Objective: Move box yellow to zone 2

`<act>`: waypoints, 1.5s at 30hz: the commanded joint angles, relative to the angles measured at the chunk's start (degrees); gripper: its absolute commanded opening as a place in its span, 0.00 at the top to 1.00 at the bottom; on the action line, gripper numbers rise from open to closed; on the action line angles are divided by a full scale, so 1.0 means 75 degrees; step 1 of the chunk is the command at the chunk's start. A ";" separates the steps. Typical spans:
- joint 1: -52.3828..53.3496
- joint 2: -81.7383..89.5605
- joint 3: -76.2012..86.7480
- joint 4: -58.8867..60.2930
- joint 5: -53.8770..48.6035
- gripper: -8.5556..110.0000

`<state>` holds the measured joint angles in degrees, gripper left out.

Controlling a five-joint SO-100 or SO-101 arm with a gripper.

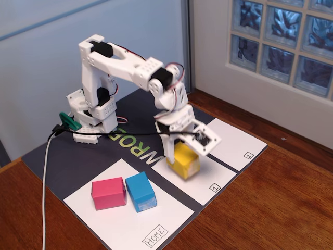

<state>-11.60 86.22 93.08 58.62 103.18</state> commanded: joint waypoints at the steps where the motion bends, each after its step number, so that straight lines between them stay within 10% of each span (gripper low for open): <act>1: -0.0281 0.0949 -0.0082 0.0105 -0.0281 0.93; 14: -0.2180 0.2320 0.0129 0.0258 -0.0715 0.93; 45: -0.3691 -0.0879 -0.1910 -0.0363 0.5426 0.93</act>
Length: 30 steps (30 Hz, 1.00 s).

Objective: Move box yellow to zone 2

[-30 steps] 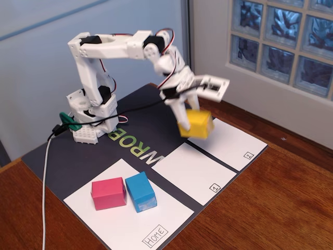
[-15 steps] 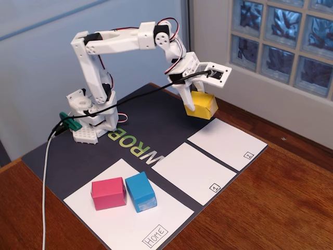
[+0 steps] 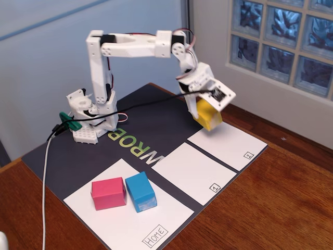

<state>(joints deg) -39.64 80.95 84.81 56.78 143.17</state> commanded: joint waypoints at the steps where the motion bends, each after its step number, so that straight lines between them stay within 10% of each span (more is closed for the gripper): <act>1: 0.0059 -0.0352 -0.1078 -0.0082 0.0129 0.93; 30: 0.0680 -0.2285 -0.2051 -0.0926 -0.0246 0.85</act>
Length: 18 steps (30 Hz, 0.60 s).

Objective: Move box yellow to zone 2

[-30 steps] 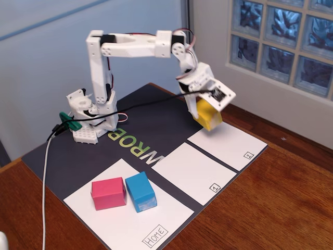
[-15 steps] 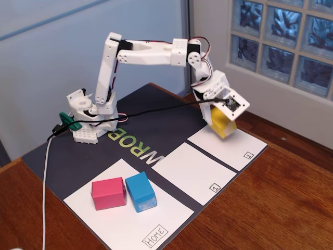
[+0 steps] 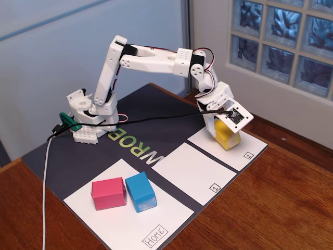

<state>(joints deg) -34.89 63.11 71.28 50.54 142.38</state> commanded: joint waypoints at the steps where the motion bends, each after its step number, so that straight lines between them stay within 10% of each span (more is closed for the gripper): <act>1: 0.0047 0.0082 -0.0211 -0.0094 -0.0176 0.84; 18: 0.0059 0.0059 -0.0094 -0.0094 -0.0234 0.64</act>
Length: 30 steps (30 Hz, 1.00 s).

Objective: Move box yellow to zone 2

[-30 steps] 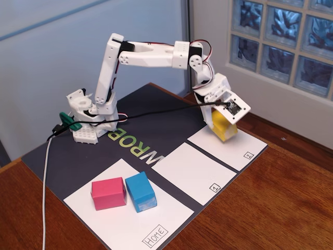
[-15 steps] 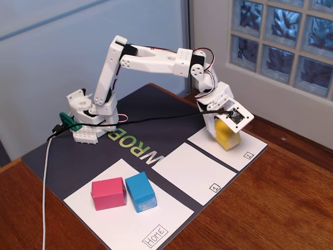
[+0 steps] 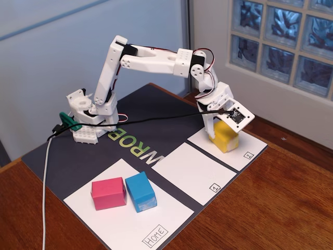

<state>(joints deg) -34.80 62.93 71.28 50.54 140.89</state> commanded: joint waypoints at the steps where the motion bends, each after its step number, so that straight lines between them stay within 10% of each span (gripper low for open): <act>1: 0.0059 0.0082 -0.0094 -0.0094 -0.0023 0.63; 30: 0.0082 0.2508 0.0844 -0.0012 -0.0973 0.72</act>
<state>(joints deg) -35.07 75.85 76.11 50.54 136.05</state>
